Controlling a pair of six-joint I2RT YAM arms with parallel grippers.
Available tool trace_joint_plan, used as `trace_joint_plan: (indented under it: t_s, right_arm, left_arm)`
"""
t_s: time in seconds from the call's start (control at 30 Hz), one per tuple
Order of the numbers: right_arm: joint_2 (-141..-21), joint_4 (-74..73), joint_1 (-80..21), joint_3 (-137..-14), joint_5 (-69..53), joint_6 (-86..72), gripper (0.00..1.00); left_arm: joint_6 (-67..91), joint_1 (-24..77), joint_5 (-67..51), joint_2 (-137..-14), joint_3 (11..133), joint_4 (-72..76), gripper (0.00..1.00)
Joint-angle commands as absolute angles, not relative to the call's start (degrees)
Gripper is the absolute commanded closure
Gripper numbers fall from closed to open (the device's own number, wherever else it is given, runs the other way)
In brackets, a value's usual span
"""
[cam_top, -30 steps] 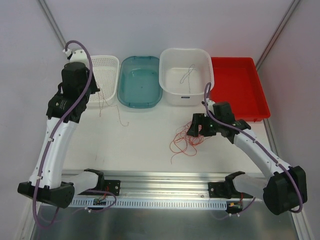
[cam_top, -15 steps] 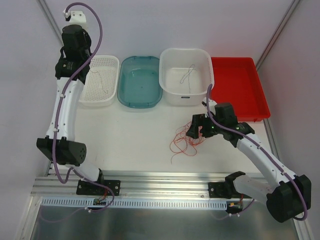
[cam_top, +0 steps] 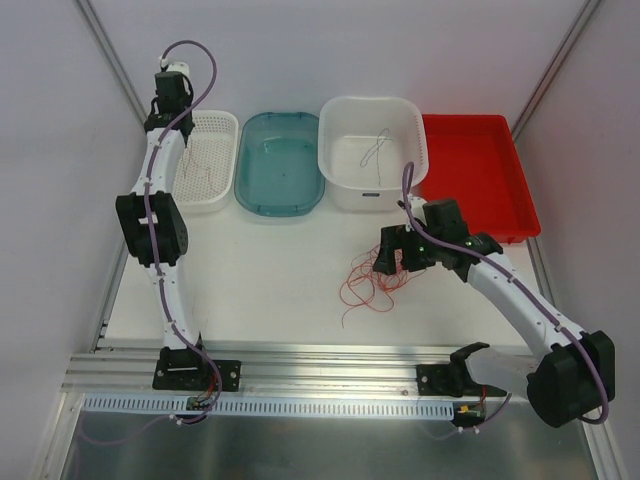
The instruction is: Untangle the cables
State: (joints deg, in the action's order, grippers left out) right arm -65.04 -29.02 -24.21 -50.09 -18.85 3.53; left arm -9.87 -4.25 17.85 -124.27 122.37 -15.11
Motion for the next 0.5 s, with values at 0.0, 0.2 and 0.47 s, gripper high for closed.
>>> trace_joint_plan:
  t_s: [0.0,0.2,0.47]
  right_arm:
    - [-66.4,-30.6,-24.4,-53.0,-17.9,4.8,0.08]
    - [-68.6,-30.5,-24.3,-53.6,-17.9,4.7,0.08]
    - [-68.8,-30.4,-24.4,-53.2,-17.5,4.0,0.09]
  left_arm:
    - [-8.7,-5.4,11.7,-127.5,124.5,-12.8,1.00]
    - [-5.0,-6.8,6.6,-132.3,120.5,-12.8,1.00]
    - [-4.8,-7.5,4.2,-134.6,117.6,-14.1,0.94]
